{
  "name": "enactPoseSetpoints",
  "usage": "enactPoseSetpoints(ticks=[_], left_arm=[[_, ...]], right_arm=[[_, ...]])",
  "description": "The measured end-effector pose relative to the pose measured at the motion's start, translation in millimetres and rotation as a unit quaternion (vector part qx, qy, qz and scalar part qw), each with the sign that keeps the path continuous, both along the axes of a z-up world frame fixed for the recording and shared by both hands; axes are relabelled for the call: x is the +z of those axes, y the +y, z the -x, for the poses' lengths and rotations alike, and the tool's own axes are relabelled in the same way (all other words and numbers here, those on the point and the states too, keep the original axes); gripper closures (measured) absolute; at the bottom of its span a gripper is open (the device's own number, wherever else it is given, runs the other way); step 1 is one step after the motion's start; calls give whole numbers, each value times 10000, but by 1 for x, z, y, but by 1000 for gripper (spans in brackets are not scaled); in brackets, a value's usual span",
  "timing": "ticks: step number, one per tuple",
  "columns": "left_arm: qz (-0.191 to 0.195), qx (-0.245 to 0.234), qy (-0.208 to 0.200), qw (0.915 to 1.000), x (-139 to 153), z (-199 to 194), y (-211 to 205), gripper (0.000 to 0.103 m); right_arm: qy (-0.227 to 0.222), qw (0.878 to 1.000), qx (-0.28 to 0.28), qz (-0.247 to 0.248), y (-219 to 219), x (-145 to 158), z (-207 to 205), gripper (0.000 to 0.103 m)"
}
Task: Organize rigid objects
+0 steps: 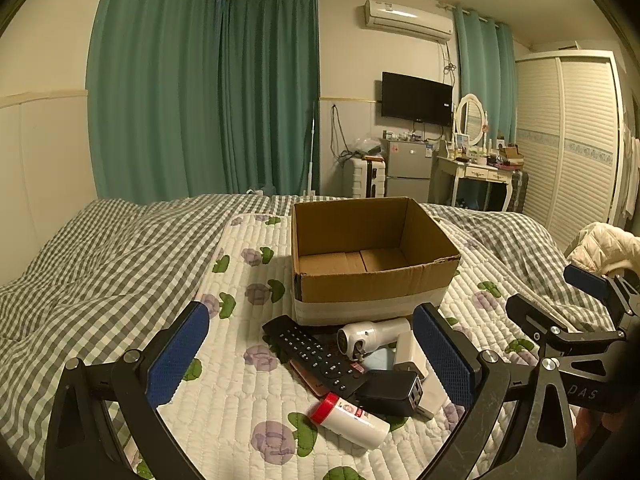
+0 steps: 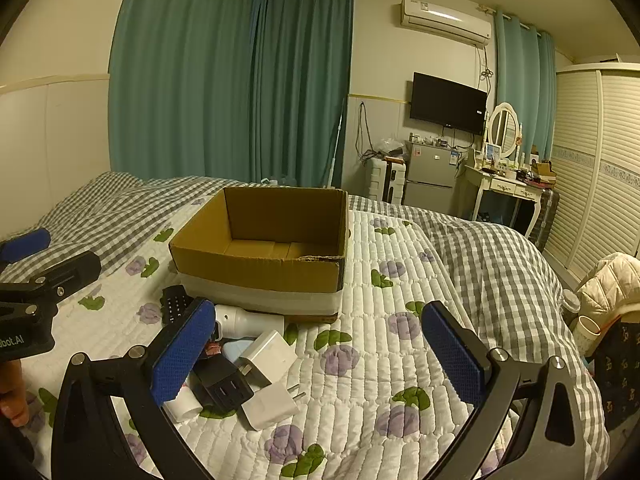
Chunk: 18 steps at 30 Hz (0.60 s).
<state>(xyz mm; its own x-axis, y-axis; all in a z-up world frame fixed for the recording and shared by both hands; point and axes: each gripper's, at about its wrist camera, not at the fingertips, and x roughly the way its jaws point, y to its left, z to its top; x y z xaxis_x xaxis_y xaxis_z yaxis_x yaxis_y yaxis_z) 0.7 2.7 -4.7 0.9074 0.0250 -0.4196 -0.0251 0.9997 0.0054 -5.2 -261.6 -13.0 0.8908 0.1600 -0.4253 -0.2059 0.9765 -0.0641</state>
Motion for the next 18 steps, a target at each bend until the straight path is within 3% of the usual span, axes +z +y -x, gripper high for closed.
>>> enactPoseSetpoints(ticks=[18], left_arm=[[-38,24,-2,10000,-3,1,2,0]], right_arm=[[49,10000,21,64,2,-3,-1,0]])
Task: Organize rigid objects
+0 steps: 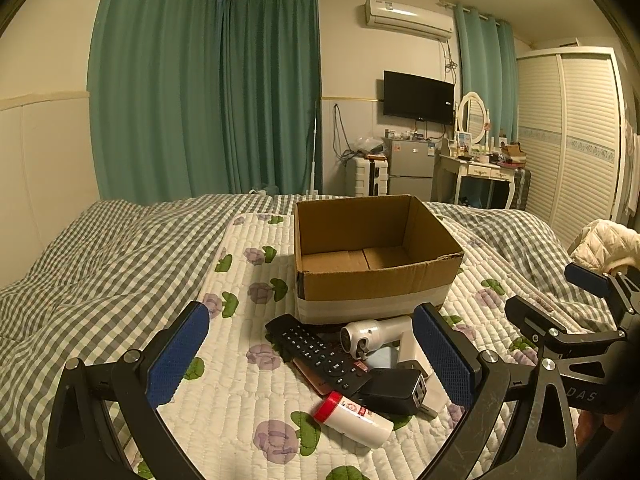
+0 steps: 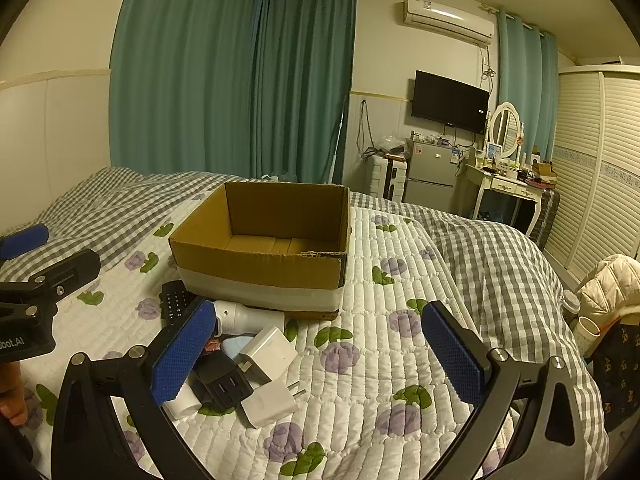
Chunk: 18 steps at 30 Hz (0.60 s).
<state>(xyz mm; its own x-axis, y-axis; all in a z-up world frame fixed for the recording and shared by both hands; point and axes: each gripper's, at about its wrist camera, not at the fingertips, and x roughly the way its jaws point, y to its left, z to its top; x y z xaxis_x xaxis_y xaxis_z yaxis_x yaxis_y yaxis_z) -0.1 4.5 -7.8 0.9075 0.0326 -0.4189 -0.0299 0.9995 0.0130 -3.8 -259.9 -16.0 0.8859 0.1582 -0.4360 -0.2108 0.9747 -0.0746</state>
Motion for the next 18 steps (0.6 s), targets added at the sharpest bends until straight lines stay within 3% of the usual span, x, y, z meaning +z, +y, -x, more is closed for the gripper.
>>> enactPoseSetpoints(ticks=[18], left_arm=[[-17,15,25,10000,0,-3,1,0]], right_arm=[[19,10000,-4,8,1,-2,-1,0]])
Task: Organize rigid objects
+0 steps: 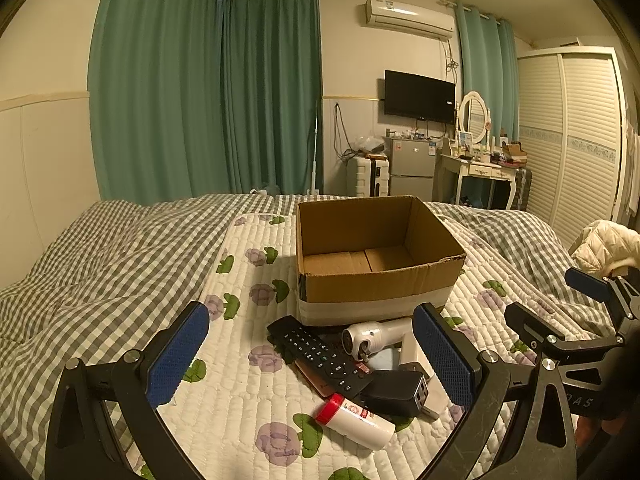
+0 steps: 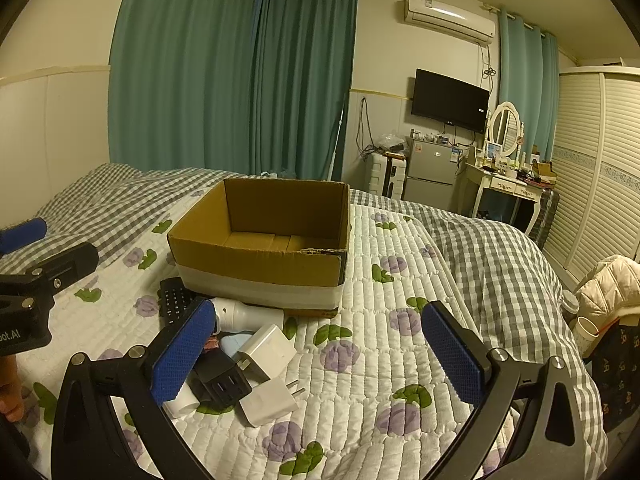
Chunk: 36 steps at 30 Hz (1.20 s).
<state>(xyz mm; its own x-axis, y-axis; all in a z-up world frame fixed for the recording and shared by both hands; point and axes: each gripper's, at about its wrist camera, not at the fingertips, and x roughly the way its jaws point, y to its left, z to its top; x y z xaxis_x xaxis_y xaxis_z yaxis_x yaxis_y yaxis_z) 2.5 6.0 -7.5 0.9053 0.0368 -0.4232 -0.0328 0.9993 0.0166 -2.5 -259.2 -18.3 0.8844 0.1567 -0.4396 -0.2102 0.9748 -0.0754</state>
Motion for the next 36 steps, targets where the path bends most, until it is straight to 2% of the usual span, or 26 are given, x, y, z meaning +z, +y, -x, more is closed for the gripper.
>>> enactPoseSetpoints(ticks=[19,24,26,30,34,36], left_arm=[[-32,-6,27,10000,3,1,-3,0],[-137,0,116,9998,1,-2,-4,0],[-219,84,339,9991,-7,-10,-1,0],[-328,307,1253,9911,-46,-36,4,0],[-129,166,2283,9734,-96,-58,-3,4],[65,144,2566,9664,-112,-66,-6,9]], right_arm=[[45,9999,39,112,0,-5,1,0],[201,9996,8,218,6,-10,-5,0],[324,9991,-8,256,6,-14,-8,0],[562,9977,-159,336,5,-20,-14,0],[674,9971,-203,288,3,-24,-18,0],[712,9969,-214,266,2,-25,-20,0]])
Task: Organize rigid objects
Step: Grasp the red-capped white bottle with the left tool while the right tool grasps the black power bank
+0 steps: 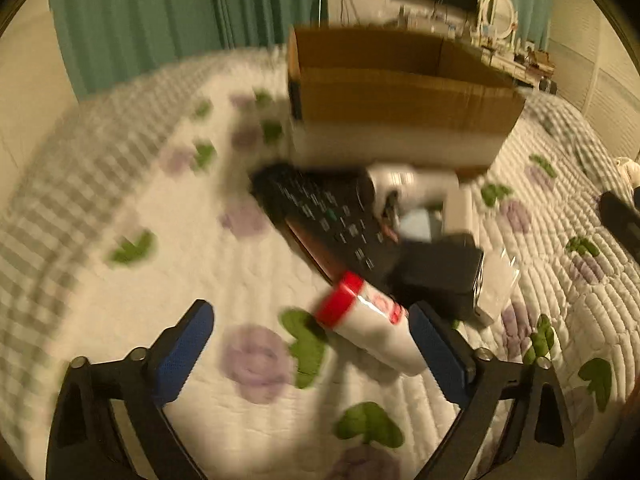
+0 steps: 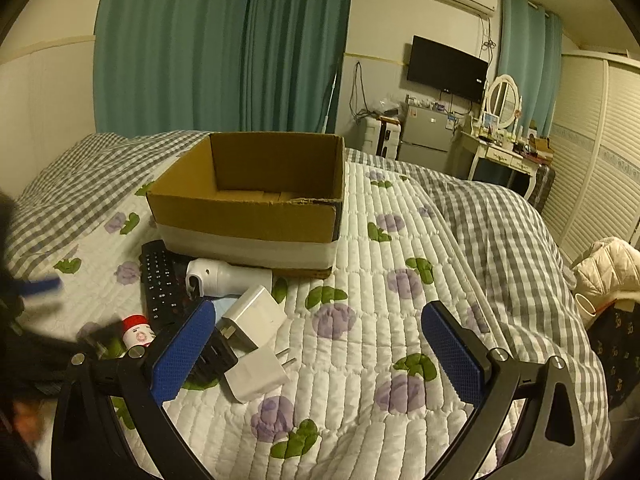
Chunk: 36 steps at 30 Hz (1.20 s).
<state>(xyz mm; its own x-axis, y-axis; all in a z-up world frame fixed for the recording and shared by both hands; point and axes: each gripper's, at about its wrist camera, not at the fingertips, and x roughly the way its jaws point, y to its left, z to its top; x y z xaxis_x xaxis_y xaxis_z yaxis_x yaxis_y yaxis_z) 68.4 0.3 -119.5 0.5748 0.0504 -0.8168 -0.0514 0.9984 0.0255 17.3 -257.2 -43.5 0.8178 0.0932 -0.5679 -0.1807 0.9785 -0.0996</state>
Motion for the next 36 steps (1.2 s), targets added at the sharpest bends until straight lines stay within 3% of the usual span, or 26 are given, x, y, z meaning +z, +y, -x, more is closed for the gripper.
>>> enactPoseSetpoints(ticks=[3,6,10,14,19,22,28,30,36], left_arm=[[450,27,177,9988,-12,-12,-1,18],[761,-33,356,9965,-24,-22,-7,36],[707,-242,324,9967,-19,-17,-19,49],[694,-271,46,9972,7,-7,-6,60],[287,-253,-292,9988,42,3,15,63],[-54,-188,-503,9985,58,9,25,64],[-117,-122,-574,9982,60,13,42,64],[-86,-121,-546,9984,57,13,45,64],[65,-32,-532,9986,50,14,51,64]], right_arm=[[68,10000,-7,-8,0,-2,-3,0],[125,9999,-7,21,2,-4,-5,0],[225,9997,-13,71,4,-8,-7,0],[323,9994,108,92,7,-11,-9,0],[672,9956,638,144,23,-21,-18,0],[1112,9858,1219,314,48,-37,-29,0],[1493,9707,1796,565,84,-63,-41,26],[1643,9646,1965,619,94,-73,-43,40],[1748,9617,1940,833,109,-91,-56,43]])
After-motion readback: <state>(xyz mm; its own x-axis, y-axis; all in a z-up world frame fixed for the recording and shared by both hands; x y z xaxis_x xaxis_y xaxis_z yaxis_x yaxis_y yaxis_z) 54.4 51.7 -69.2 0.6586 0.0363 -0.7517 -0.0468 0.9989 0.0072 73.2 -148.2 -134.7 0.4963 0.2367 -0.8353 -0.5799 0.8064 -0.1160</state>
